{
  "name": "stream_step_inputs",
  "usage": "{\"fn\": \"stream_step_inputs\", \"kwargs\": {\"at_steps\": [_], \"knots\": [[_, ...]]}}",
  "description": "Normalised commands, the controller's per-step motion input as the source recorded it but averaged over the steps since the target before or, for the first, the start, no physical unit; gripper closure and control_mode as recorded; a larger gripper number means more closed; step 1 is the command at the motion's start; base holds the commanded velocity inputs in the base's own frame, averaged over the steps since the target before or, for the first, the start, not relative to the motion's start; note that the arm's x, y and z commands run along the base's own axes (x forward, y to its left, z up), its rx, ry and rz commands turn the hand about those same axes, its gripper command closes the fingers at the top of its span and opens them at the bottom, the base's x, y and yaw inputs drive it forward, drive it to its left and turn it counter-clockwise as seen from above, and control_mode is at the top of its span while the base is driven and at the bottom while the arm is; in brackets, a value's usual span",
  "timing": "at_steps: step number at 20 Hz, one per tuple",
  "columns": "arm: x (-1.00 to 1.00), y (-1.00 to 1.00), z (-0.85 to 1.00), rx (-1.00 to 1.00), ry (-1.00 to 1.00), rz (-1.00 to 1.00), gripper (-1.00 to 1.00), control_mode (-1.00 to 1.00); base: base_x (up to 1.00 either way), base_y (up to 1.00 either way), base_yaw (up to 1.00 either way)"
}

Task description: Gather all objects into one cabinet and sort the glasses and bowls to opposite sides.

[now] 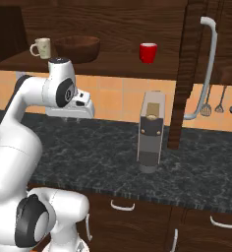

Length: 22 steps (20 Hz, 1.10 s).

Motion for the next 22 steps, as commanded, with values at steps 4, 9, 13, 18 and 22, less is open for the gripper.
{"fn": "stream_step_inputs", "kwargs": {"at_steps": [4,9,13,18,22], "knots": [[0.0,0.0,0.0,0.0,0.0,0.0,-1.0,1.0,-0.22,-0.05,-0.01],[0.0,0.0,0.0,0.0,0.0,0.0,-1.0,1.0,-1.0,-0.11,-0.06],[0.0,0.0,0.0,0.0,0.0,0.0,-1.0,1.0,-1.0,-0.06,-0.06],[0.0,0.0,0.0,0.0,0.0,0.0,-1.0,1.0,-0.45,-0.34,-0.37],[0.0,0.0,0.0,0.0,0.0,0.0,-1.0,1.0,-0.09,-0.26,-0.49]]}}
